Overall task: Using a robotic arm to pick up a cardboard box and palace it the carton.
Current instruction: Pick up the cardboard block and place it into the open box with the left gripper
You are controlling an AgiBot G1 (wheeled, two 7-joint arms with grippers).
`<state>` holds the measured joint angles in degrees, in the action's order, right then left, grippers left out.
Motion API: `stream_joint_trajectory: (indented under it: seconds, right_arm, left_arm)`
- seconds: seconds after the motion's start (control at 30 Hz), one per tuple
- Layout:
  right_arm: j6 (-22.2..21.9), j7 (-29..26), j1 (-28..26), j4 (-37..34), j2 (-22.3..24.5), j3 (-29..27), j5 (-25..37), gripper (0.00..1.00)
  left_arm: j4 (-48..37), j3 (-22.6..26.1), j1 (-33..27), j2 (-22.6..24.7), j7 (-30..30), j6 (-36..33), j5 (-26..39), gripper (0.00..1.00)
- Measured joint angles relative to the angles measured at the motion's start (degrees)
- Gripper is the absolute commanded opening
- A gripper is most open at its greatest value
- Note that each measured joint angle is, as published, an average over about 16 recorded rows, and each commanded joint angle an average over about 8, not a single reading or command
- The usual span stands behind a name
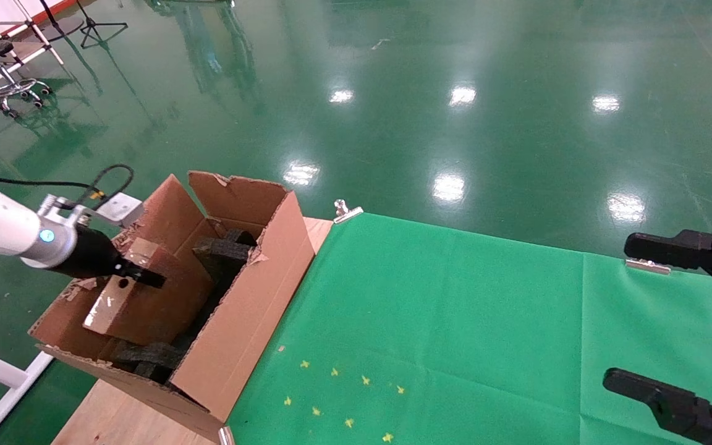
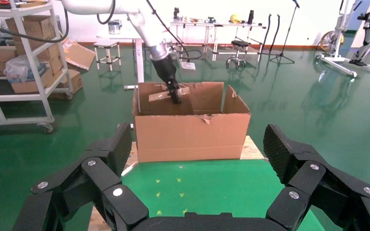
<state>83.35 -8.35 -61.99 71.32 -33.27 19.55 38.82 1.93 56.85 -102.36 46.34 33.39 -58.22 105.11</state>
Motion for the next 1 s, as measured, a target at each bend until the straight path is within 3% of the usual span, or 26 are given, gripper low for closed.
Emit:
stream_joint_trajectory:
  seconds: [0.07, 0.27, 0.33, 1.0]
  right_arm:
    - [0.00, 0.00, 0.00, 0.00, 0.00, 0.00, 0.00, 1.00]
    - [-0.01, 0.00, 0.01, -0.01, 0.00, 0.00, 0.00, 1.00]
    - [-0.01, 0.00, 0.01, -0.01, 0.00, 0.00, -0.01, 1.00]
    - [-0.01, 0.00, 0.01, -0.01, 0.00, 0.00, -0.01, 1.00]
  left_arm:
    - [-0.41, -0.17, 0.53, 0.48, 0.03, 0.60, -0.25, 0.06]
    - [-1.04, -0.66, 1.60, 1.34, 0.08, 2.01, -0.96, 0.80]
    - [-1.10, -0.79, 1.75, 1.44, 0.05, 2.28, -1.14, 0.99]
    - [-0.99, -0.69, 1.57, 1.29, 0.07, 1.65, -0.95, 1.00]
